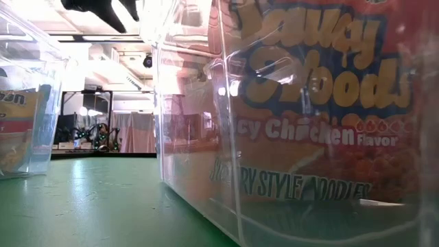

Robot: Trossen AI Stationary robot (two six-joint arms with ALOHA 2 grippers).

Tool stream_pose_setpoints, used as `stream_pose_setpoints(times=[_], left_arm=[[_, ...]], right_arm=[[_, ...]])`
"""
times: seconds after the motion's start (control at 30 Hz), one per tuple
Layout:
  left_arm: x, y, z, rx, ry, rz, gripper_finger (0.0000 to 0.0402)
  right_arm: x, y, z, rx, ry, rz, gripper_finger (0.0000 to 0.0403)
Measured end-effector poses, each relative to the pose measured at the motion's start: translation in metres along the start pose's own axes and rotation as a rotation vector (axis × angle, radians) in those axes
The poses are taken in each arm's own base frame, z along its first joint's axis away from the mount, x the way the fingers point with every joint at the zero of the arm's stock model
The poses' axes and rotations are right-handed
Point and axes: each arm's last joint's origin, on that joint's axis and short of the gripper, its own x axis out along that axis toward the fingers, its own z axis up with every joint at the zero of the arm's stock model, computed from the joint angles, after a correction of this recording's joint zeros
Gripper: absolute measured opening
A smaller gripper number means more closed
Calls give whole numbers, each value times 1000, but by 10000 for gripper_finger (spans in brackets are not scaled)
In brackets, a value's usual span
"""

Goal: Sort Maruchan noodles
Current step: Put the blue noodle pack into the left transparent bin

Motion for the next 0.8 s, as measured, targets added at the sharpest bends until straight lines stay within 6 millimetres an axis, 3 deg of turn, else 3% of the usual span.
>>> stream_pose_setpoints(times=[0.13, 0.3, 0.43, 0.57, 0.8], left_arm=[[17, 7, 17, -92, -46, 40, 213], [36, 8, 34, -116, -115, -5, 213], [46, 8, 43, -96, -135, -46, 213], [50, 12, 48, -62, -140, -28, 213], [55, 22, 61, -3, -137, -17, 213]], right_arm=[[-1, -24, 1, -38, 88, -181, 121], [12, -40, 1, -72, 212, -202, 121], [29, -45, 4, -95, 311, -215, 121], [31, -47, 21, -84, 310, -221, 120], [29, -47, 37, -46, 491, -184, 102]])
